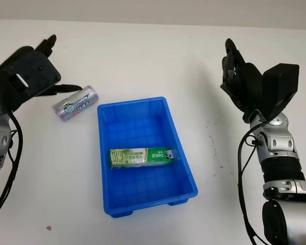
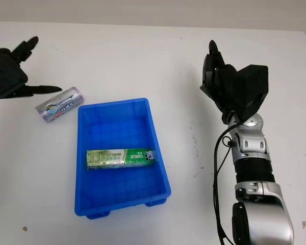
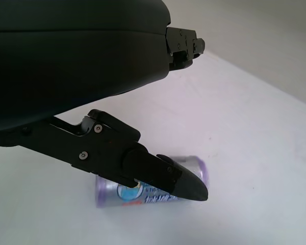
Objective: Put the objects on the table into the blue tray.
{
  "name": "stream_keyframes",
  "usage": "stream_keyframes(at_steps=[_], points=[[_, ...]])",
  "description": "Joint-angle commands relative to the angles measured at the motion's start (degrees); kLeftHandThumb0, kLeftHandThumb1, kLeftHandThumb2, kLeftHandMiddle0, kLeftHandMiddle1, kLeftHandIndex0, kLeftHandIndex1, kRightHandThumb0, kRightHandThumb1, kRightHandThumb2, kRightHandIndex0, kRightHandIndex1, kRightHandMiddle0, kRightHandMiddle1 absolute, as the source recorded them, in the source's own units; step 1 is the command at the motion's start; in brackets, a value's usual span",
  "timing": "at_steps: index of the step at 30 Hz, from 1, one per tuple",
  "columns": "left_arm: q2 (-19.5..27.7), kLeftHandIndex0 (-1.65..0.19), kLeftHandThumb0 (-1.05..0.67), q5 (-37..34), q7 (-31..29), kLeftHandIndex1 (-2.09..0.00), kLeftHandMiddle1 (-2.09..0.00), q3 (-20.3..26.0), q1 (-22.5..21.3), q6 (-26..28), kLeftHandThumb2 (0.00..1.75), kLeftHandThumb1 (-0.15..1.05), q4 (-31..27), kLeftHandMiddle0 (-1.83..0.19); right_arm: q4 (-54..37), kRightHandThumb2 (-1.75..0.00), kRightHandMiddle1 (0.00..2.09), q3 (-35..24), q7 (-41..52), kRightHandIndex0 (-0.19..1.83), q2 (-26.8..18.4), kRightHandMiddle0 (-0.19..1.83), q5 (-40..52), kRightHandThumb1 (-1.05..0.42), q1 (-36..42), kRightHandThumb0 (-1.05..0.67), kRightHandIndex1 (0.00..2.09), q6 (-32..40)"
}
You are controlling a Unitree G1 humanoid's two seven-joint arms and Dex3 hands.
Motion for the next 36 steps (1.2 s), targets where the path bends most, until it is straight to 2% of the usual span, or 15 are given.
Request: stream_keyframes(at_steps=[1, 7, 13, 18, 19, 20, 21, 22, 25, 27, 29, 31, 32, 35, 36], points=[[-1.5, 0.14, -0.66, 0.0, 0.6, -0.03, -0.03, -1.1, 0.8, 0.4, 0.06, 0.92, 0.6, 0.15, -0.8, -0.9, 0.0, 0.2, 0.0, -0.19, 0.0, -0.19, -0.1, -1.05, -0.6, -0.73, 0.0, 0.0], [-5.2, 0.14, -0.67, 4.6, 4.1, -0.04, -0.04, -7.2, 1.0, 0.8, 0.06, 0.93, 6.1, 0.16, -1.7, -0.88, 0.0, 0.4, -0.3, -0.19, -0.6, -0.19, -0.6, -1.05, -0.3, -0.73, 0.0, 1.5], [-5.5, 0.14, -0.7, 12.7, 6.0, -0.04, -0.05, -14.6, -1.5, -0.7, 0.05, 0.93, 14.7, 0.16, -3.2, -0.87, 0.0, 0.0, 0.2, -0.19, -1.0, -0.19, -0.3, -1.05, 0.2, -0.74, 0.0, 3.1], [-5.9, 0.06, -0.63, 18.8, 8.7, -0.08, -0.08, -18.2, -1.9, -1.2, 0.05, 0.91, 17.9, 0.08, -3.4, -0.87, 0.0, -0.6, 0.4, -0.19, -0.6, -0.19, 0.6, -1.05, 0.4, -0.73, 0.0, 3.1], [-6.0, -0.04, -0.61, 20.3, 9.8, -0.16, -0.46, -19.0, -1.9, -1.5, 0.06, 0.91, 18.2, 0.05, -3.4, -0.86, 0.0, -0.7, 0.5, -0.19, -0.6, -0.19, 0.7, -1.05, 0.4, -0.73, 0.0, 3.0], [-6.3, -0.06, -0.58, 21.8, 11.2, -0.45, -1.32, -19.6, -1.9, -1.7, 0.05, 0.91, 18.6, 0.14, -3.4, -0.86, 0.0, -0.8, 0.5, -0.19, -0.6, -0.19, 0.8, -1.05, 0.4, -0.72, 0.0, 2.9], [-6.7, -0.01, -0.53, 23.4, 12.5, -0.79, -1.7, -20.3, -1.9, -1.7, 0.05, 0.91, 19.0, 0.01, -3.4, -0.87, 0.0, -0.8, 0.6, -0.19, -0.5, -0.19, 0.9, -1.05, 0.5, -0.72, 0.0, 2.7], [-7.2, 0.03, -0.47, 25.1, 13.5, -1.03, -1.89, -21.1, -2.2, -1.1, 0.06, 0.92, 19.4, -0.09, -3.5, -0.87, 0.0, -0.8, 0.7, -0.19, -0.5, -0.19, 1.0, -1.05, 0.5, -0.71, 0.0, 2.7], [-7.9, -0.15, -0.29, 29.4, 17.2, -0.99, -1.86, -22.9, -2.6, -1.4, 0.06, 1.0, 20.9, -0.05, -4.0, -0.87, 0.0, -0.7, 0.9, -0.19, -0.5, -0.19, 1.3, -1.05, 0.7, -0.71, 0.0, 3.0], [-7.9, -0.19, -0.26, 31.4, 19.8, -0.99, -2.05, -23.5, -2.8, -2.5, 0.1, 1.04, 22.0, -0.24, -4.1, -0.87, 0.0, -0.8, 1.3, -0.19, -0.4, -0.19, 1.7, -1.05, 0.9, -0.7, 0.0, 2.9], [-8.2, 0.04, -0.37, 32.7, 21.0, -1.65, -2.08, -23.8, -3.2, -2.9, 0.29, 1.04, 22.9, -0.41, -4.0, -0.88, 0.0, -0.9, 1.4, -0.19, -0.3, -0.19, 1.8, -1.05, 1.0, -0.69, 0.0, 2.5], [-8.8, 0.12, -0.42, 32.6, 23.3, -1.97, -2.09, -23.0, -3.2, -4.1, 0.42, 1.05, 23.5, -0.43, -4.2, -0.88, 0.0, -1.0, 1.3, -0.19, -0.2, -0.19, 1.9, -1.05, 1.0, -0.69, 0.0, 2.8], [-9.1, 0.1, -0.43, 32.2, 24.7, -2.03, -2.09, -22.4, -3.1, -5.2, 0.44, 1.05, 23.6, -0.45, -4.3, -0.88, 0.0, -1.0, 1.3, -0.19, -0.2, -0.19, 2.0, -1.05, 1.1, -0.68, 0.0, 2.9], [-9.6, 0.01, -0.45, 28.4, 28.6, -1.85, -2.09, -19.4, -2.5, -10.0, 0.45, 1.05, 23.6, -0.62, -4.2, -0.89, 0.0, -0.9, 1.5, -0.19, -0.3, -0.19, 1.8, -1.05, 1.2, -0.67, 0.0, 2.8], [-9.6, -0.02, -0.45, 27.0, 29.5, -1.99, -2.09, -18.5, -2.4, -11.6, 0.43, 1.05, 23.7, -0.72, -4.0, -0.89, 0.0, -1.0, 1.4, -0.19, -0.3, -0.19, 1.8, -1.05, 1.2, -0.66, 0.0, 2.5]])
